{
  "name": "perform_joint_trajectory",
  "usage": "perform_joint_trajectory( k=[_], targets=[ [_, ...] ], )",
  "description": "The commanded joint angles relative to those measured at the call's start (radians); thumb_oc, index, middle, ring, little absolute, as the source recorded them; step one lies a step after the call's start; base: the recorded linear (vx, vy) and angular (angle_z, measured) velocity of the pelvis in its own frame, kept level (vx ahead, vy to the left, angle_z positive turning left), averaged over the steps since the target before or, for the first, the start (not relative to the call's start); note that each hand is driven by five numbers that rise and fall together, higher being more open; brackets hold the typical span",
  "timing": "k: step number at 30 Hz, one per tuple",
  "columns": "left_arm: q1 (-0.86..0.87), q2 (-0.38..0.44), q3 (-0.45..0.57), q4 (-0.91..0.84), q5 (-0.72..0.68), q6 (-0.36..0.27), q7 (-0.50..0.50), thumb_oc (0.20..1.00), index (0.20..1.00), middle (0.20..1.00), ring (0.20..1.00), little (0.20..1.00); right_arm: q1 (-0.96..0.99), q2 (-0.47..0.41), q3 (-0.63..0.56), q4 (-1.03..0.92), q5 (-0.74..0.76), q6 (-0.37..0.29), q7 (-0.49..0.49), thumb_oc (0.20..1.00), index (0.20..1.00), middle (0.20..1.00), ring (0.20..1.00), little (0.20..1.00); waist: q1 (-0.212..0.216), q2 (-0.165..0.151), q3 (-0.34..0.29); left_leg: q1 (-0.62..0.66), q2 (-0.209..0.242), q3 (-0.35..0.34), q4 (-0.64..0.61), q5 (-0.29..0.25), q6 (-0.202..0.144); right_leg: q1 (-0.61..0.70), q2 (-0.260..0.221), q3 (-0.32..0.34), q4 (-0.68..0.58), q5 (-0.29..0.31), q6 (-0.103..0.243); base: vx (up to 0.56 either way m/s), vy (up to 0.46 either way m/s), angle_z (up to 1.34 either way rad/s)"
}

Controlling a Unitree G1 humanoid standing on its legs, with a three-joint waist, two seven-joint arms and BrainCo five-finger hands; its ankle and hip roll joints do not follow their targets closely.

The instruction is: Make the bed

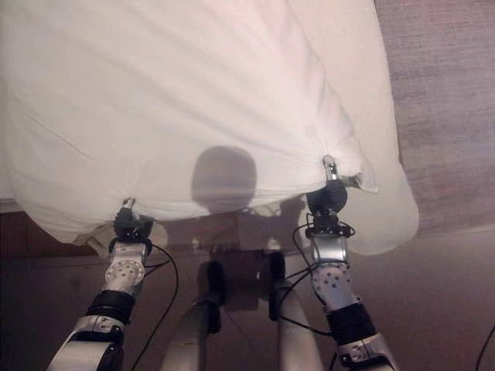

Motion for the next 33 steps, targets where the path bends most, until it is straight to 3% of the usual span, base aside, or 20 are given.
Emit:
perform_joint_trajectory(
  k=[1,5,7,9,11,14,15,16,17,18,20,22,23,25,26,27,29,30,32,33],
  targets=[
    [0.037,-0.016,0.055,-0.047,0.017,-0.095,-0.045,0.2,0.2,0.2,0.2,0.2,0.125,-0.028,-0.084,-0.155,0.01,-0.074,0.084,0.2,0.2,0.2,0.2,0.2,-0.039,0.06,-0.105,-0.013,0.001,-0.032,-0.111,0.113,-0.035,0.033,0.056,0.026,-0.125,0.057,0.056,0.0,-0.198,-0.01],
    [0.09,-0.048,0.069,-0.156,0.028,-0.152,-0.037,0.2,0.2,0.2,0.2,0.2,0.147,-0.032,-0.093,-0.157,0.013,-0.07,0.087,0.2,0.2,0.2,0.2,0.2,-0.026,0.048,-0.105,0.022,0.016,-0.061,-0.139,0.147,-0.056,0.066,0.076,0.001,-0.124,0.037,0.037,-0.01,-0.173,0.02],
    [0.13,-0.087,0.067,-0.29,0.067,-0.21,-0.009,0.2,0.2,0.2,0.2,0.2,0.142,-0.035,-0.092,-0.151,0.011,-0.066,0.086,0.2,0.2,0.2,0.2,0.2,0.004,0.012,-0.082,0.026,-0.019,-0.159,-0.08,0.12,-0.057,0.082,0.085,0.005,-0.109,0.023,0.023,-0.06,-0.164,0.03],
    [0.162,-0.103,0.072,-0.332,0.089,-0.212,-0.01,0.2,0.2,0.2,0.2,0.2,0.141,-0.038,-0.099,-0.142,0.016,-0.064,0.094,0.2,0.2,0.2,0.2,0.2,0.016,-0.004,-0.079,0.019,-0.029,-0.208,-0.055,0.111,-0.057,0.08,0.087,0.01,-0.1,0.022,0.021,-0.06,-0.107,0.0],
    [0.193,-0.128,0.078,-0.386,0.081,-0.221,-0.023,0.2,0.2,0.2,0.2,0.2,0.14,-0.037,-0.109,-0.13,0.031,-0.069,0.105,0.2,0.2,0.2,0.2,0.2,0.013,-0.019,-0.071,0.033,0.022,-0.207,-0.054,0.102,-0.046,0.083,0.082,0.008,-0.081,0.004,0.015,-0.04,-0.097,0.04],
    [0.224,-0.141,0.078,-0.473,0.09,-0.257,-0.008,0.2,0.2,0.2,0.2,0.2,0.148,-0.037,-0.106,-0.121,0.032,-0.082,0.098,0.2,0.2,0.2,0.2,0.2,0.035,-0.047,-0.064,0.083,0.114,-0.272,-0.107,0.135,-0.05,0.064,0.08,0.03,-0.049,0.003,0.018,-0.04,0.024,0.22],
    [0.225,-0.141,0.078,-0.473,0.091,-0.256,-0.007,0.2,0.2,0.2,0.2,0.2,0.148,-0.037,-0.106,-0.121,0.032,-0.082,0.098,0.2,0.2,0.2,0.2,0.2,0.035,-0.048,-0.064,0.083,0.114,-0.271,-0.109,0.137,-0.05,0.063,0.08,0.03,-0.05,0.003,0.018,-0.06,0.292,0.03],
    [0.241,-0.138,0.076,-0.528,0.101,-0.272,0.0,0.2,0.2,0.2,0.2,0.2,0.159,-0.043,-0.118,-0.104,0.04,-0.092,0.085,0.2,0.2,0.2,0.2,0.2,0.043,-0.041,-0.055,0.123,0.211,-0.299,-0.199,0.201,-0.072,0.037,0.059,0.055,-0.016,-0.005,0.037,-0.05,0.257,0.04],
    [0.243,-0.14,0.075,-0.532,0.103,-0.272,0.002,0.2,0.2,0.2,0.2,0.2,0.159,-0.044,-0.118,-0.103,0.04,-0.092,0.085,0.2,0.2,0.2,0.2,0.2,0.044,-0.04,-0.057,0.125,0.214,-0.299,-0.211,0.211,-0.074,0.033,0.061,0.055,-0.017,-0.001,0.036,-0.08,0.592,0.06],
    [0.237,-0.141,0.059,-0.557,0.11,-0.279,0.014,0.2,0.2,0.2,0.2,0.2,0.168,-0.041,-0.133,-0.093,0.04,-0.11,0.064,0.2,0.2,0.2,0.2,0.2,0.045,-0.021,-0.059,0.148,0.245,-0.269,-0.28,0.252,-0.097,0.038,0.024,0.061,-0.016,-0.007,0.06,-0.05,0.327,0.11],
    [0.23,-0.139,0.044,-0.564,0.113,-0.276,0.016,0.2,0.2,0.2,0.2,0.2,0.169,-0.039,-0.136,-0.092,0.038,-0.117,0.046,0.2,0.2,0.2,0.2,0.2,0.049,-0.013,-0.064,0.149,0.246,-0.251,-0.296,0.26,-0.106,0.039,0.007,0.063,-0.027,0.009,0.074,-0.05,0.447,0.25],
    [0.213,-0.137,0.004,-0.571,0.111,-0.269,0.012,0.2,0.2,0.2,0.2,0.2,0.175,-0.036,-0.128,-0.096,0.036,-0.12,0.028,0.2,0.2,0.2,0.2,0.2,0.045,-0.005,-0.065,0.131,0.224,-0.214,-0.241,0.205,-0.099,0.038,-0.041,0.064,-0.053,0.054,0.109,-0.07,0.515,0.29],
    [0.184,-0.126,-0.034,-0.569,0.133,-0.264,0.016,0.2,0.2,0.2,0.2,0.2,0.182,-0.032,-0.127,-0.096,0.027,-0.136,0.016,0.2,0.2,0.2,0.2,0.2,0.02,-0.007,-0.071,0.095,0.201,-0.166,-0.162,0.125,-0.084,0.068,-0.097,0.067,-0.111,0.096,0.134,-0.02,0.54,0.12],
    [0.2,-0.127,-0.091,-0.557,0.108,-0.224,-0.03,0.2,0.2,0.2,0.2,0.2,0.213,-0.042,-0.145,-0.094,0.049,-0.107,0.026,0.2,0.2,0.2,0.2,0.2,0.008,-0.01,-0.057,0.032,0.079,-0.195,0.036,0.025,-0.064,0.145,-0.173,0.116,-0.254,0.222,0.147,0.02,0.579,0.55],
    [0.2,-0.127,-0.091,-0.557,0.108,-0.224,-0.03,0.2,0.2,0.2,0.2,0.2,0.213,-0.042,-0.145,-0.094,0.049,-0.107,0.026,0.2,0.2,0.2,0.2,0.2,0.007,-0.009,-0.059,0.029,0.078,-0.196,0.038,0.025,-0.064,0.144,-0.174,0.115,-0.255,0.223,0.148,0.09,0.88,0.91],
    [0.215,-0.122,-0.129,-0.528,0.119,-0.191,-0.04,0.2,0.2,0.2,0.2,0.2,0.211,-0.015,-0.12,-0.059,0.043,-0.088,0.024,0.2,0.2,0.2,0.2,0.2,0.009,-0.002,-0.063,0.019,0.016,-0.176,0.113,-0.062,-0.023,0.19,-0.251,0.12,-0.313,0.285,0.14,0.15,0.869,0.77],
    [0.229,-0.11,-0.145,-0.549,0.129,-0.168,-0.051,0.2,0.2,0.2,0.2,0.2,0.24,0.012,-0.126,-0.087,0.036,-0.081,0.043,0.2,0.2,0.2,0.2,0.2,0.0,0.012,-0.061,0.017,-0.03,-0.167,0.153,-0.1,0.012,0.197,-0.275,0.141,-0.31,0.33,0.121,0.16,0.828,0.27],
    [0.244,-0.099,-0.155,-0.57,0.14,-0.163,-0.048,0.2,0.2,0.2,0.2,0.2,0.245,0.021,-0.124,-0.089,0.036,-0.08,0.044,0.2,0.2,0.2,0.2,0.2,-0.01,0.019,-0.061,0.016,-0.051,-0.169,0.158,-0.104,0.023,0.181,-0.251,0.152,-0.297,0.328,0.117,0.11,0.526,-0.27],
    [0.273,-0.082,-0.143,-0.586,0.179,-0.136,-0.032,0.2,0.2,0.2,0.2,0.2,0.243,0.024,-0.118,-0.085,0.026,-0.072,0.04,0.2,0.2,0.2,0.2,0.2,-0.009,0.021,-0.05,0.05,-0.062,-0.131,0.116,-0.088,0.033,0.149,-0.172,0.072,-0.244,0.23,0.1,0.01,0.528,-0.36],
    [0.282,-0.084,-0.133,-0.615,0.195,-0.131,-0.015,0.2,0.2,0.2,0.2,0.2,0.248,0.025,-0.119,-0.084,0.024,-0.071,0.04,0.2,0.2,0.2,0.2,0.2,-0.013,0.011,-0.037,0.068,-0.083,-0.09,0.052,-0.062,0.044,0.079,-0.053,-0.05,-0.092,0.115,0.077,-0.07,0.391,-0.32]
  ],
)
